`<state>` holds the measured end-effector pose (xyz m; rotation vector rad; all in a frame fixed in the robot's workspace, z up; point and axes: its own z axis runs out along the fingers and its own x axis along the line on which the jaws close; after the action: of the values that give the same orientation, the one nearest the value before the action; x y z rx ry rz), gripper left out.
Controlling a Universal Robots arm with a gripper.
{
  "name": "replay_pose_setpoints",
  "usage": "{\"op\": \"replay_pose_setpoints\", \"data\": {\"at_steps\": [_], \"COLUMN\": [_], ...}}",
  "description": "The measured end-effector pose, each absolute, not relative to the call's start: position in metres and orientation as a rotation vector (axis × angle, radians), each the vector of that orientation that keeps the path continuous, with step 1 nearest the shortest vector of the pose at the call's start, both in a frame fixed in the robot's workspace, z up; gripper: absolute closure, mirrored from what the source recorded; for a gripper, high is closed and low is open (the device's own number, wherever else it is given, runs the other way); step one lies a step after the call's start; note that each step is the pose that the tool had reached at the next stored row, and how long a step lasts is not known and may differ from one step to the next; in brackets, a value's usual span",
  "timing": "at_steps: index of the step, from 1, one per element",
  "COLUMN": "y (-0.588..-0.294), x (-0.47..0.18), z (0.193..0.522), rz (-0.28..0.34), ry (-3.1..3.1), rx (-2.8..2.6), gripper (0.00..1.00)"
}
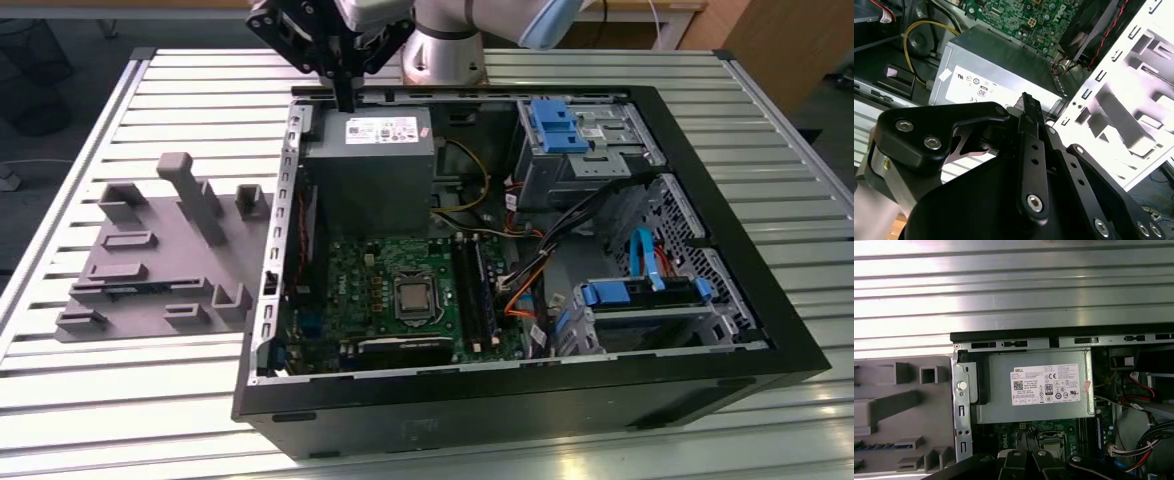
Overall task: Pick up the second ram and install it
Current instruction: 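Reach for the second ram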
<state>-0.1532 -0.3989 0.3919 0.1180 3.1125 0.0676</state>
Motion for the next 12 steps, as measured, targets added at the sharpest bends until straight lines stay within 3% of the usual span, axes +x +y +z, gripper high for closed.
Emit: {"op": "replay_pose_setpoints", "data": {"at_steps": [12], "y": [-0.399], "x": [-0.1598], "z": [0.3915], "rz": [0.068], "ry": [3.112], "rx": [0.118], "gripper": [0.87]}}
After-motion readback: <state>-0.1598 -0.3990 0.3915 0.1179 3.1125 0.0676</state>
